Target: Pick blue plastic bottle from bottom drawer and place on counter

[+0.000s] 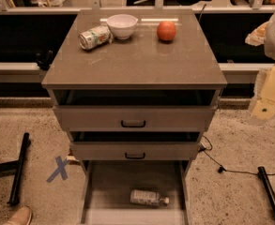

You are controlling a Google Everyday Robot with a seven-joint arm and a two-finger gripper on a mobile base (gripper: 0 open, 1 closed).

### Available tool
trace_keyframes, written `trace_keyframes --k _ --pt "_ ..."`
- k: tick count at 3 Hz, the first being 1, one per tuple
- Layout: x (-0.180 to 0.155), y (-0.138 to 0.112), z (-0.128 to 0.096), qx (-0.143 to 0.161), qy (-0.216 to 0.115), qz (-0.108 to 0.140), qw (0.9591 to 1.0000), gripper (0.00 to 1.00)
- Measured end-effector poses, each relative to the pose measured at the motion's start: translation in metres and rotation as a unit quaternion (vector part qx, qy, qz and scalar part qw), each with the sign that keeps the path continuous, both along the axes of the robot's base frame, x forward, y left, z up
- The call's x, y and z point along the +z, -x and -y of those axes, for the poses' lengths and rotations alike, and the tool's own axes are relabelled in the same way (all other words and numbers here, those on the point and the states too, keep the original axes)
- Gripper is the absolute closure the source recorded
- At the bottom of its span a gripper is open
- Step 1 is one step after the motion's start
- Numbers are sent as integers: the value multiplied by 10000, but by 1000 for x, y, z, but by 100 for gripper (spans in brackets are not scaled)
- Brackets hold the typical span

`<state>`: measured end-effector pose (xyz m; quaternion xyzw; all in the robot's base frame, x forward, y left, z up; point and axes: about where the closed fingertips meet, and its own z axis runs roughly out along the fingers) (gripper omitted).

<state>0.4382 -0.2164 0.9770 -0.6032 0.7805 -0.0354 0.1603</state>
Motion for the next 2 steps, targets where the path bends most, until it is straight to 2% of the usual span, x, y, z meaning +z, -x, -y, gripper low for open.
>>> trace_keyframes --k 1,2 --pt "0 0 0 -1 -2 12 10000 0" --pt "-24 -3 -6 267 -121 -41 9996 0"
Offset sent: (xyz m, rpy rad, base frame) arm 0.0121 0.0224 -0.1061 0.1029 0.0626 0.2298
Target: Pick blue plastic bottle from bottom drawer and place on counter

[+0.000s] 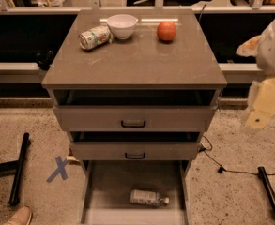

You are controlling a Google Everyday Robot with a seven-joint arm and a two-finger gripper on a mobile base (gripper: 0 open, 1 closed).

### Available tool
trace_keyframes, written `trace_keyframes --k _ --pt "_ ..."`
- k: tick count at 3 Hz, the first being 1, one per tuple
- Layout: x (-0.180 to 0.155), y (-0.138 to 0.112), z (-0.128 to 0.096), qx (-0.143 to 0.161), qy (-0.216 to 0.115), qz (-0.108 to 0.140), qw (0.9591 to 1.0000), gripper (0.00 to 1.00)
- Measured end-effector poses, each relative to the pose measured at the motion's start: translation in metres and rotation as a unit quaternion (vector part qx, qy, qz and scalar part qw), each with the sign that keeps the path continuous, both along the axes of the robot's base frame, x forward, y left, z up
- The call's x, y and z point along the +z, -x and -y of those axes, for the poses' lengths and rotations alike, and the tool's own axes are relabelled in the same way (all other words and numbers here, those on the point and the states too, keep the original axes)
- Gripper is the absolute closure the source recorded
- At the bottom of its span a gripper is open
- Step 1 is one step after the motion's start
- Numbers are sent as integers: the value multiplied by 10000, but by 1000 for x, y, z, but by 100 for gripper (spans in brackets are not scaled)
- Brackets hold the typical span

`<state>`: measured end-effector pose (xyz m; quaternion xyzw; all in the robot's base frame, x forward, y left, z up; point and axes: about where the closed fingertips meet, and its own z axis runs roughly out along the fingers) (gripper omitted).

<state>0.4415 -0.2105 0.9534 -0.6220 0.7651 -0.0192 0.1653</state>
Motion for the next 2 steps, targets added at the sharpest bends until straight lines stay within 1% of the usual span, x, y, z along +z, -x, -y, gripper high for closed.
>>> trace_keyframes --k 1,2 --pt "-64 -4 -18 608 -292 -168 9976 0" --pt "-147 -4 -39 1041 -593 -437 9918 0"
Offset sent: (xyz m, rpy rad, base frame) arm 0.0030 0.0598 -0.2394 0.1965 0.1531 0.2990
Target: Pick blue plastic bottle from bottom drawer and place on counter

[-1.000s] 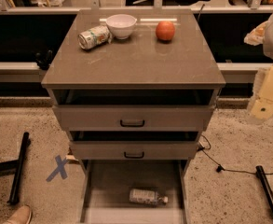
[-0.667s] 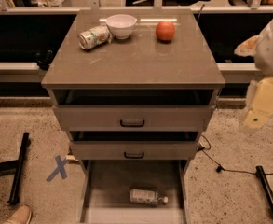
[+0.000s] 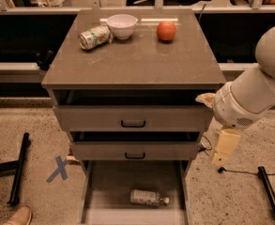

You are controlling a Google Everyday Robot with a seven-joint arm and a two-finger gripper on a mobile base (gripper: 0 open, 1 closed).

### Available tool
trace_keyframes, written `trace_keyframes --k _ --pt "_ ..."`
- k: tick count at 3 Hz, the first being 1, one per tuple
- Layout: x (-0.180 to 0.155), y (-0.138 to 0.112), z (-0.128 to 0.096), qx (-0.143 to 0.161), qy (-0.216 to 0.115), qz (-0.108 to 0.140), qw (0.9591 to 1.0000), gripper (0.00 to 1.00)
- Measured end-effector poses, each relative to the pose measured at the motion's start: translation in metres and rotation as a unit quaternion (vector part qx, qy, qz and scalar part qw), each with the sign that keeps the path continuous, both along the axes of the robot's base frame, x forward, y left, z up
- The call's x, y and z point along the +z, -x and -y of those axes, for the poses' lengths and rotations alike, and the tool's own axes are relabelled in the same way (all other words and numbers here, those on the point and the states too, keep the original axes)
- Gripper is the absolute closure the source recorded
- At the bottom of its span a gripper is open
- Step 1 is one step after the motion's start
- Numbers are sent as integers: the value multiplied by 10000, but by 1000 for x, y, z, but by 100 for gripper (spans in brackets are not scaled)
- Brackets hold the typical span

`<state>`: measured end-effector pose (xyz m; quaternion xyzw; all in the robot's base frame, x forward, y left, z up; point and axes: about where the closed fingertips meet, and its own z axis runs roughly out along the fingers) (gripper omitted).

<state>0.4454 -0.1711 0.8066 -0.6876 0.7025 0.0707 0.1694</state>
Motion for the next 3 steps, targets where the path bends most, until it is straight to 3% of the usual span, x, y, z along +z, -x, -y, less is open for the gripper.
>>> trace_keyframes --k 2,3 --pt "-12 0 -3 73 -53 -35 10000 0" --pt "-60 2 -7 297 -94 -70 9995 0"
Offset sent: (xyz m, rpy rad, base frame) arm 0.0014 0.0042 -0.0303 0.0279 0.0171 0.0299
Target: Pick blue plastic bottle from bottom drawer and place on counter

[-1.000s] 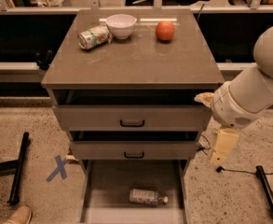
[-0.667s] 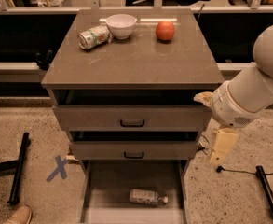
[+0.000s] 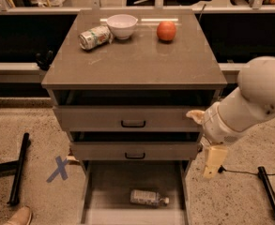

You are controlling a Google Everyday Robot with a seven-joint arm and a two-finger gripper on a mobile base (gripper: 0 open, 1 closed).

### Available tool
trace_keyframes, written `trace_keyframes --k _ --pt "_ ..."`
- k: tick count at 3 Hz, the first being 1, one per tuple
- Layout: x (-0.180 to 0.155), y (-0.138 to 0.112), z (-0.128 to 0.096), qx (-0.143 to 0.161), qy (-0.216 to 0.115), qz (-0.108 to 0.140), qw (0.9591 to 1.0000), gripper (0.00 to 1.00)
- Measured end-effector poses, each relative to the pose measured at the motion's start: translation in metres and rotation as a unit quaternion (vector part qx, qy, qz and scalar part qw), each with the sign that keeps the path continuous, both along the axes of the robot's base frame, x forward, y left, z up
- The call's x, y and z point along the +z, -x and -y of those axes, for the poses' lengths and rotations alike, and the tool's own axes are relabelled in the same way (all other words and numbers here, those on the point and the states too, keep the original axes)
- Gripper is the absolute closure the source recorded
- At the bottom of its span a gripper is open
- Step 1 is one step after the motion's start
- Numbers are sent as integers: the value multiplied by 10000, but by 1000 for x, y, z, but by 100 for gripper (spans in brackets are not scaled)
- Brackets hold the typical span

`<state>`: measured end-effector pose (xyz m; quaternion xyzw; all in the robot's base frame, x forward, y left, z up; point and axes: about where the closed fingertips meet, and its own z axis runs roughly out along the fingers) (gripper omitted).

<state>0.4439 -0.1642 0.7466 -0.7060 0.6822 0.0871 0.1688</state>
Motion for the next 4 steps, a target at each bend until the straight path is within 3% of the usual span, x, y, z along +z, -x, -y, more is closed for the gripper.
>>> trace_keyframes --k 2,3,4 --pt "-119 2 -6 115 -97 -47 9999 0" --pt "-183 -1 -8 15 -110 -404 9991 0" --pt "-187 -2 -7 7 -104 -388 9992 0"
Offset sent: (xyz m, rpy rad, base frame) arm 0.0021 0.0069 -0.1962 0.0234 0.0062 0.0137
